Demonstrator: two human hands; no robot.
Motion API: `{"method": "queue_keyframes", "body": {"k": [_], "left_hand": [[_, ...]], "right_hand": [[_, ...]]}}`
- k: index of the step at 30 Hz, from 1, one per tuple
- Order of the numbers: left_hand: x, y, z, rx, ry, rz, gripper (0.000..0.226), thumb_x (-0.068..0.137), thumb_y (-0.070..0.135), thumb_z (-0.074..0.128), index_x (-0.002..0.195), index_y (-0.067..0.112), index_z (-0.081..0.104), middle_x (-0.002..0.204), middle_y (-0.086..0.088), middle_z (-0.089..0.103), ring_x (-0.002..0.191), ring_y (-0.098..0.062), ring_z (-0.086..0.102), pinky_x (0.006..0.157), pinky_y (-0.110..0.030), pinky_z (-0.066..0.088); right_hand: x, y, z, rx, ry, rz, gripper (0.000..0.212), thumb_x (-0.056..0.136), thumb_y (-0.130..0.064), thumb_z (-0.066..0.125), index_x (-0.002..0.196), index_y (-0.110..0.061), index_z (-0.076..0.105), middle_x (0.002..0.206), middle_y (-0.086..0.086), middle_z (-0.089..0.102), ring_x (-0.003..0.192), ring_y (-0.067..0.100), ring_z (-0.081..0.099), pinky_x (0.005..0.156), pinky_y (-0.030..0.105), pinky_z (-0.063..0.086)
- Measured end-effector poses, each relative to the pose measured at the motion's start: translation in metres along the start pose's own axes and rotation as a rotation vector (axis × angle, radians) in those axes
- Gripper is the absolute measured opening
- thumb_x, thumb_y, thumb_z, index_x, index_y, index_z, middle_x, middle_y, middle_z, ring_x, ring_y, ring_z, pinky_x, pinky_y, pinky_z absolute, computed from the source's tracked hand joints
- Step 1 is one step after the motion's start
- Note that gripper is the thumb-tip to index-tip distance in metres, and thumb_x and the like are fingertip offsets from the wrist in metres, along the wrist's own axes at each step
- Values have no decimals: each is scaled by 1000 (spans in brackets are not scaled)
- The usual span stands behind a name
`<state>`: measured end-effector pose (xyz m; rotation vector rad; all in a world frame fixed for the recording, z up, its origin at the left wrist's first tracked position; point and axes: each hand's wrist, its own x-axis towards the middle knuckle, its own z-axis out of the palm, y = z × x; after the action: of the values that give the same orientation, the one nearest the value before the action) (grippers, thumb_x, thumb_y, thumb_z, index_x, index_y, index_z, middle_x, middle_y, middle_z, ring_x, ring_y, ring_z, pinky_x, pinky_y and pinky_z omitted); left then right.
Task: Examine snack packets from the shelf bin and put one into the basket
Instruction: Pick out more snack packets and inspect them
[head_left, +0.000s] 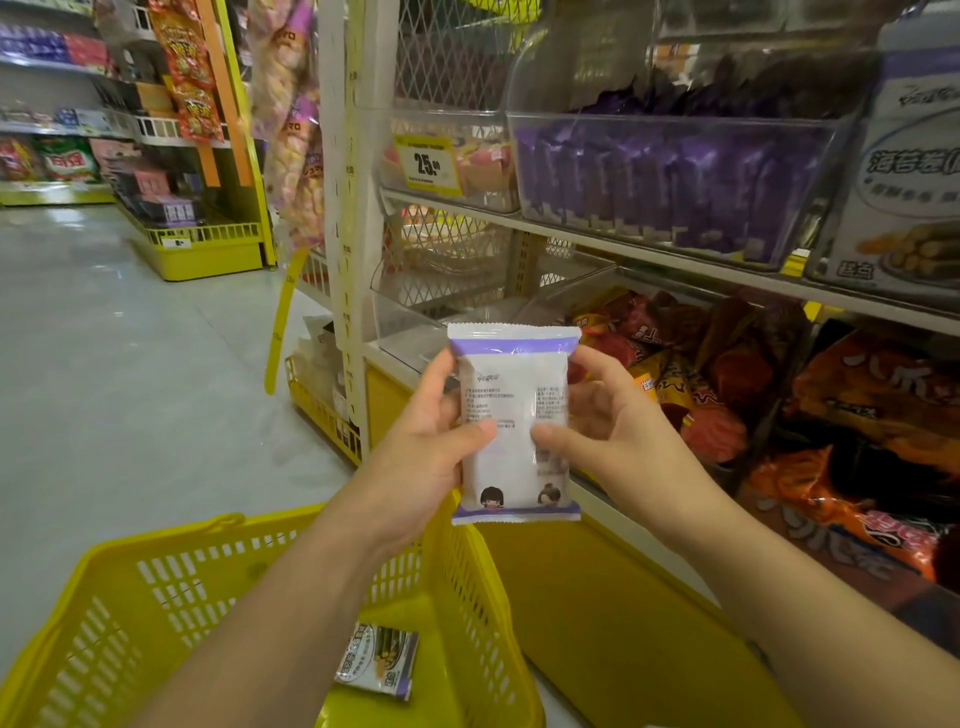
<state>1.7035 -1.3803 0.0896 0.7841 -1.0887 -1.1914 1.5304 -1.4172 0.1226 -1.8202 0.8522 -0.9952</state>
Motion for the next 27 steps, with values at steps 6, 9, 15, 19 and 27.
{"method": "queue_keyframes", "body": {"k": [6,9,15,19,27], "left_hand": [[-1,7,-4,46,9,28,67,92,-14,45,131,41,44,117,-3,70,114,-23,64,81,-41,58],[-2,9,-6,43,-25,47,67,94,-12,44,131,45,44,121,1,68,115,-23,64,83,-43,58],[-2,2,-12,-97,-76,-7,54,97,6,42,138,41,43,131,3,64,117,-17,62,85,-38,57],[1,-4,-11,-258,-23,-50,41,96,9,42,134,18,54,101,-4,74,83,-12,71,65,-26,56],[3,-3,-8,-386,98,-110,38,101,4,39,124,22,62,109,-11,71,75,-17,72,54,-32,57]], "right_hand": [[-3,-1,3,-101,-41,-153,75,84,-5,70,133,-48,32,104,-10,64,96,4,66,76,25,58],[-4,-5,7,-131,-47,-232,82,85,-7,70,134,-55,26,97,-23,60,96,2,64,74,19,55],[-8,-14,11,-65,-121,-244,87,86,-13,69,151,-39,16,107,-28,61,92,-4,62,74,14,49],[-10,-18,16,47,-198,-205,75,87,-5,66,144,-41,33,121,-17,60,79,10,53,75,30,51],[-12,-14,11,-71,-311,-120,103,78,-6,78,149,-47,15,137,-14,50,77,8,61,80,44,57]]}}
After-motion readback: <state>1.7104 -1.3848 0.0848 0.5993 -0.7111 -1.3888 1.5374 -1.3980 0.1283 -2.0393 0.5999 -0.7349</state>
